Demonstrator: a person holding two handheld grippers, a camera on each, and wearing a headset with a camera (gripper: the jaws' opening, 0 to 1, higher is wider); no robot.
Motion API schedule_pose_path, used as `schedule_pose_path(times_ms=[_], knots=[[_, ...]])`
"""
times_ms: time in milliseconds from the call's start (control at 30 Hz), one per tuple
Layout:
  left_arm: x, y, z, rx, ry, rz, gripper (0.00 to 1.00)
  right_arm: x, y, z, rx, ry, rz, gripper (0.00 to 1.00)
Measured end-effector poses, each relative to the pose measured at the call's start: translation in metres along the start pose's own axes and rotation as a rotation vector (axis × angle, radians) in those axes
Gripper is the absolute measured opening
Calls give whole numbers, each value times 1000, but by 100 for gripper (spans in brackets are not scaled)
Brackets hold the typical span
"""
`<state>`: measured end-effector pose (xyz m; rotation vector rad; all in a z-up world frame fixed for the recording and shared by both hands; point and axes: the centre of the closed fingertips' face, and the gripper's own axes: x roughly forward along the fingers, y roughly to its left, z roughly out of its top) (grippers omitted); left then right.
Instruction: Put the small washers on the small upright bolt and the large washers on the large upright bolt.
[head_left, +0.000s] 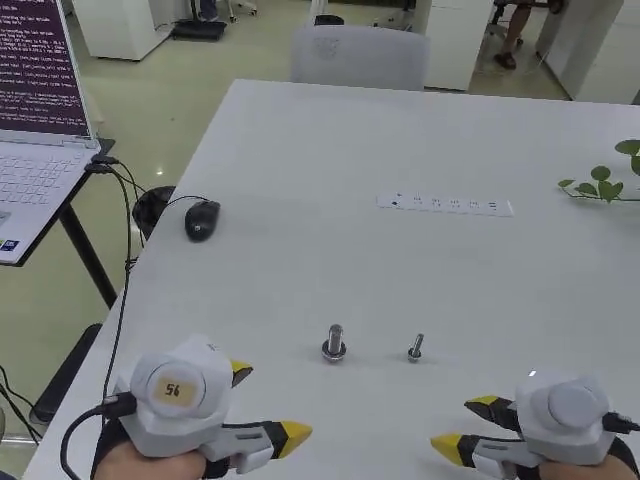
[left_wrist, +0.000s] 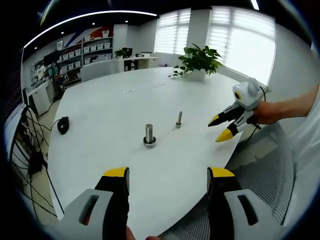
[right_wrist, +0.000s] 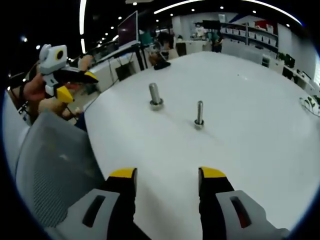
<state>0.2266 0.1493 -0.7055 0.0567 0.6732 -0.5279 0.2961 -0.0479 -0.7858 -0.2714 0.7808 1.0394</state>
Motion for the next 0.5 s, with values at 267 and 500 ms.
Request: schedule_pose_path(times_ms=[267,500], knots=[[0,-1,0,-3,-2,1,62,-3,-2,2,16,-17,-10,52],[-1,0,1,-7,-4,3,62,-4,0,-5,33,-13,-9,53]])
